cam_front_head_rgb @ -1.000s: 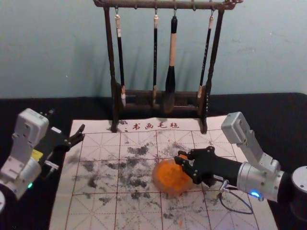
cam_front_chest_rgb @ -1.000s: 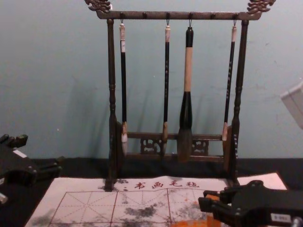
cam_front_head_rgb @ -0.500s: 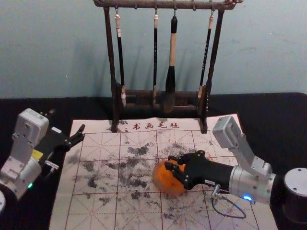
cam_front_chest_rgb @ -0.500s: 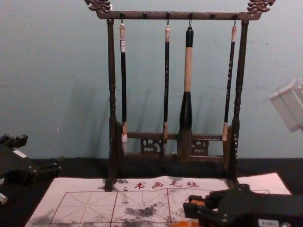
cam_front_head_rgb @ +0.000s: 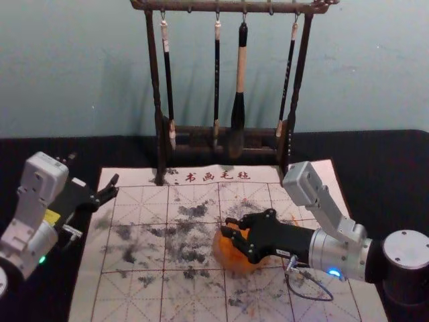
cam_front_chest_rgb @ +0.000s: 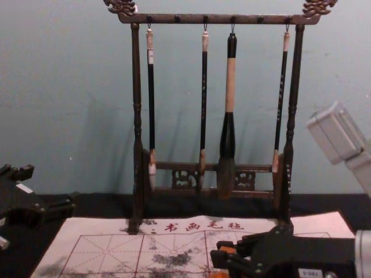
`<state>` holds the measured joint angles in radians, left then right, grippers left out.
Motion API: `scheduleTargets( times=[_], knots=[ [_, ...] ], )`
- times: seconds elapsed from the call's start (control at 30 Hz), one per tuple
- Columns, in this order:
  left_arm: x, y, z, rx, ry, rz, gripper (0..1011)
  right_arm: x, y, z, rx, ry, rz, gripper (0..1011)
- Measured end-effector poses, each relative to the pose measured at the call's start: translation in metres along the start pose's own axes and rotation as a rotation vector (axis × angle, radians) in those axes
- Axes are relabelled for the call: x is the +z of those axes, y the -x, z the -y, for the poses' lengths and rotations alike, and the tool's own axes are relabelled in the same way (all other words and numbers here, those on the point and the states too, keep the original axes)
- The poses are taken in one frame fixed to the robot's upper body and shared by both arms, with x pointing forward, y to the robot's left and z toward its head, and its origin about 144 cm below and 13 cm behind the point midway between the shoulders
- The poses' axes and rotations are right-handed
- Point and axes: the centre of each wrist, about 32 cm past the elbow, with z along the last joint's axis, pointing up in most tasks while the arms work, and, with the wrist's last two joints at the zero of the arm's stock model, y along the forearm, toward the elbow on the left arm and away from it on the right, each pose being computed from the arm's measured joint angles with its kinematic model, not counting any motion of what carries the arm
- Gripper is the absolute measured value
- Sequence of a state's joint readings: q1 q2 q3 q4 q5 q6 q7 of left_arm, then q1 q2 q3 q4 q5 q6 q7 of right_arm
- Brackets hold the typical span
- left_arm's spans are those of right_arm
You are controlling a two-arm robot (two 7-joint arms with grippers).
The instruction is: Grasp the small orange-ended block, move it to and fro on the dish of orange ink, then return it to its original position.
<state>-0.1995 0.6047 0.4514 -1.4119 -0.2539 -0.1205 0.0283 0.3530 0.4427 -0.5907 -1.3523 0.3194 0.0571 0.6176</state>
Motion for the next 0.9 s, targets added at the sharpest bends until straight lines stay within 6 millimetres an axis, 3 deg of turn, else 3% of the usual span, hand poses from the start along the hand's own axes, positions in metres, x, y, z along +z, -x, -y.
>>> scheduleTargets(
  times=[0.43,0.9],
  knots=[
    [0.000,0.000,0.000,0.000,0.000,0.000,1001,-0.001,-0.007,-0.006,-0.028,0.003,0.000,88],
    [0.000,0.000,0.000,0.000,0.000,0.000,1001,-0.002,-0.017,0.002,-0.084,0.009,-0.011,87]
  ],
)
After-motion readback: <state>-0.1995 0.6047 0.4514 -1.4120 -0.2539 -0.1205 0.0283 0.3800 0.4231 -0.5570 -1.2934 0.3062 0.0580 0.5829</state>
